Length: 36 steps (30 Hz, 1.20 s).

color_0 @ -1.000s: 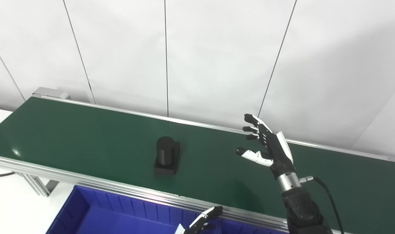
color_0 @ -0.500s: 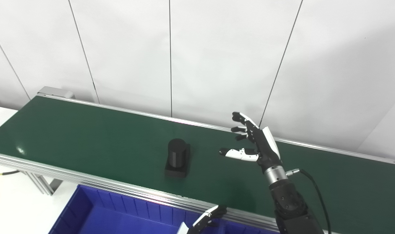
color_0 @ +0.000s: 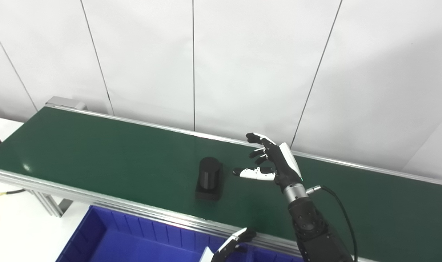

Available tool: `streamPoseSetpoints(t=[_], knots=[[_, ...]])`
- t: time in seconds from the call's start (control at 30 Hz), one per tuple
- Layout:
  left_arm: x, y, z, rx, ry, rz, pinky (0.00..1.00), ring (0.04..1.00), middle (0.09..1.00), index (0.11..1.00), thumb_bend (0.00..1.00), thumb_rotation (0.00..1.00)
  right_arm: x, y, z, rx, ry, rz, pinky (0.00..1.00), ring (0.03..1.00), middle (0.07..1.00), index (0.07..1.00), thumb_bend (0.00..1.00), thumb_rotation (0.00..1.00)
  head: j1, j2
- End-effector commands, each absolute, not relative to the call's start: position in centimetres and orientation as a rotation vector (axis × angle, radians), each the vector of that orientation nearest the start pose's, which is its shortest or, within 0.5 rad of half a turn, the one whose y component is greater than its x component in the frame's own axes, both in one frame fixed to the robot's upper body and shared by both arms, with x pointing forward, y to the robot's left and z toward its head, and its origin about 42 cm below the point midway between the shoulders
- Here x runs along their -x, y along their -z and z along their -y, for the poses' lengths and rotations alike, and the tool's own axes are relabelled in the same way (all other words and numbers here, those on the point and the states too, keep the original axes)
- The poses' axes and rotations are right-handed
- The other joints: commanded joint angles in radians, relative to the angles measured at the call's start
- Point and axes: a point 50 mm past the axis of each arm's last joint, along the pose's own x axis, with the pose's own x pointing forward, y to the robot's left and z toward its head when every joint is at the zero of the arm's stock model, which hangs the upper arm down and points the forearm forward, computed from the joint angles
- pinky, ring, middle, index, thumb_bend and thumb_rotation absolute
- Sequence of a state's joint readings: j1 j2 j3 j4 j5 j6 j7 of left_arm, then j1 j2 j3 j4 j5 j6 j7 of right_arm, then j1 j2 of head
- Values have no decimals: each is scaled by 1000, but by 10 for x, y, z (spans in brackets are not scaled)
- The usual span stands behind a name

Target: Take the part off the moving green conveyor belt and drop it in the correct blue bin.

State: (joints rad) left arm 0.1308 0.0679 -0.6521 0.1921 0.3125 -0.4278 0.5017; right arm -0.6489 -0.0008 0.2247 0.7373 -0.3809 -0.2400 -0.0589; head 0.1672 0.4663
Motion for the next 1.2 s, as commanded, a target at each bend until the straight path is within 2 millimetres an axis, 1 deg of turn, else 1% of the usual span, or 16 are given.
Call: streamPoseSetpoints(t=[0.0, 0.3, 0.53, 0.7, 0.8, 0.9, 1.0, 1.1, 1.17], knots=[[-174, -54, -64, -106, 241, 285, 712, 820, 837, 844, 841, 928, -471, -170, 88, 517, -339, 294, 498, 610, 789, 792, 963, 366, 2, 2], [-173, -60, -63, -90, 225, 301, 719, 828, 842, 842, 839, 918, -474, -165, 85, 578, -349, 278, 467, 593, 759, 768, 961, 370, 6, 8], [-170, -63, -59, -84, 221, 305, 709, 832, 840, 838, 838, 921, -472, -157, 80, 632, -365, 270, 414, 549, 736, 739, 958, 390, 18, 13], [-169, -63, -58, -76, 223, 305, 715, 830, 841, 836, 832, 915, -471, -153, 69, 642, -394, 273, 394, 516, 663, 724, 939, 392, 18, 15], [-169, -64, -58, -76, 229, 304, 715, 830, 844, 839, 835, 909, -469, -151, 63, 654, -409, 273, 380, 490, 614, 679, 946, 387, 18, 15], [-169, -64, -58, -80, 228, 310, 712, 825, 841, 840, 835, 906, -466, -149, 57, 663, -428, 275, 373, 480, 599, 664, 950, 378, 17, 20], [-169, -64, -57, -78, 228, 308, 714, 820, 840, 841, 835, 912, -462, -147, 53, 701, -447, 276, 389, 481, 570, 643, 944, 368, 16, 21], [-168, -64, -57, -73, 230, 304, 717, 826, 843, 842, 845, 908, -460, -144, 50, 727, -448, 277, 378, 465, 535, 623, 880, 278, 16, 21], [-168, -64, -57, -75, 230, 305, 715, 825, 843, 841, 847, 905, -459, -143, 50, 716, -443, 278, 363, 439, 504, 599, 820, 190, 15, 20]])
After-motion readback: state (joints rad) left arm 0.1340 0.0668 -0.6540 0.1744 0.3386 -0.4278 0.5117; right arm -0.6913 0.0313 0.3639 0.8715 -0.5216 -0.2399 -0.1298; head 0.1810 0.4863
